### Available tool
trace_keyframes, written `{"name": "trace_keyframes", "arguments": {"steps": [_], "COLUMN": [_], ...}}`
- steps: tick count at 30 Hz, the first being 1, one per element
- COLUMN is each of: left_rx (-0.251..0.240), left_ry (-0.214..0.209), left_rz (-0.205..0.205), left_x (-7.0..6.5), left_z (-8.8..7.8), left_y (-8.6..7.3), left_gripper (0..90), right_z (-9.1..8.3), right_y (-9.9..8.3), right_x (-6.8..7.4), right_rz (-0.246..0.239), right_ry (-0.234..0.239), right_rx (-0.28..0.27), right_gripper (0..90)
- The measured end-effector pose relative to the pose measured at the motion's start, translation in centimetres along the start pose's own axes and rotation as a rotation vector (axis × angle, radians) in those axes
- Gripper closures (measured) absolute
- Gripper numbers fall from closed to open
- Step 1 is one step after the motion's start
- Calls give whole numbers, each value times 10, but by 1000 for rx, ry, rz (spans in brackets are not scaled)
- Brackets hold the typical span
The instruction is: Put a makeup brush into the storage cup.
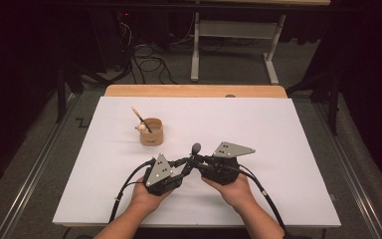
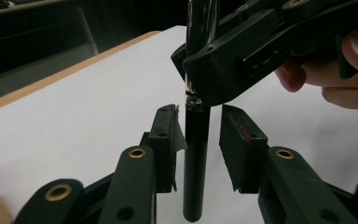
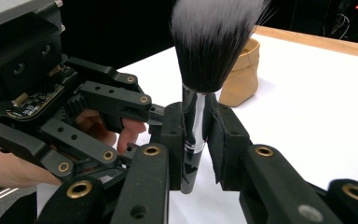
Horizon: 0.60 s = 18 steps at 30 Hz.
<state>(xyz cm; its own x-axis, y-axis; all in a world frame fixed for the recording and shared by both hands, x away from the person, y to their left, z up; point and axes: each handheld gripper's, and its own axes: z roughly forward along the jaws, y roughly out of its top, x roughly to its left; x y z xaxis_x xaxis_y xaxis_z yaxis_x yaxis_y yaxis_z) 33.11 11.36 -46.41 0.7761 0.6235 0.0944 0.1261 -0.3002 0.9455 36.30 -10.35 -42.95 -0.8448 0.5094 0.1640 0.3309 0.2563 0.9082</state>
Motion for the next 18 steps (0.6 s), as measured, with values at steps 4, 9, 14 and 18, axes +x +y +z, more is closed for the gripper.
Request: {"name": "trace_keyframes", "arguments": {"steps": [4, 9, 14, 18], "left_rx": [2, 10, 13, 14], "left_ry": [-5, -1, 3, 3], "left_rz": [0, 10, 16, 16], "left_x": [0, 0, 0, 0], "left_z": [1, 0, 0, 0], "left_y": [0, 0, 0, 0], "left_gripper": [703, 748, 787, 790], "right_z": [1, 2, 3, 3], "right_y": [-1, -1, -1, -2], "right_x": [1, 1, 2, 2], "right_rz": [5, 0, -3, 0], "right_ry": [5, 11, 13, 14], "right_rx": [6, 8, 7, 7], "right_gripper": [785, 785, 784, 783]}}
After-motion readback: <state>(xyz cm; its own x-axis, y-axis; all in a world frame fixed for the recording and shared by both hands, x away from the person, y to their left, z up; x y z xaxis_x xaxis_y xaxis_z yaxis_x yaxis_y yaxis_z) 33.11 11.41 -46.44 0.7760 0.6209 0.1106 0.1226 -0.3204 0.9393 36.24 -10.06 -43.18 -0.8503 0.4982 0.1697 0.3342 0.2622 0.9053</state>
